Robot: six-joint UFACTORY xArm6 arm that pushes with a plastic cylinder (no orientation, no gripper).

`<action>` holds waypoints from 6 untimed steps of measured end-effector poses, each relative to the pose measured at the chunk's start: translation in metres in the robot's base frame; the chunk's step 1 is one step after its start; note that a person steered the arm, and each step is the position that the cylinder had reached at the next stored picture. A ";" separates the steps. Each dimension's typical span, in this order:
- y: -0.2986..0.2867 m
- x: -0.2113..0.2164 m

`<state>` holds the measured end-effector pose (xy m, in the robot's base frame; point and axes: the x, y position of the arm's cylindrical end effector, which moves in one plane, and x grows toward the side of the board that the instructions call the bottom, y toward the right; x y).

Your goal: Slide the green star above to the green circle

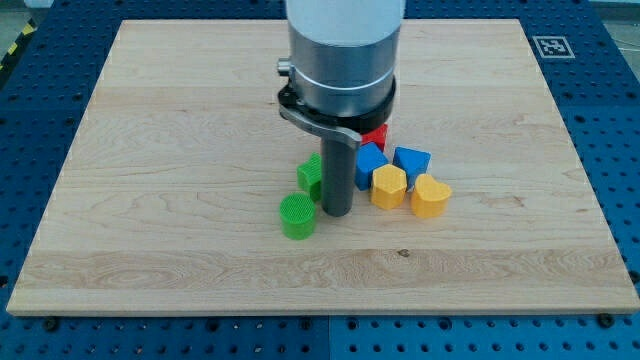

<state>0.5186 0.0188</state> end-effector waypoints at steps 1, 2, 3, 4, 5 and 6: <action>0.007 0.000; -0.004 -0.012; -0.004 -0.012; -0.004 -0.013; -0.004 -0.022; -0.004 -0.023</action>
<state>0.4960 0.0147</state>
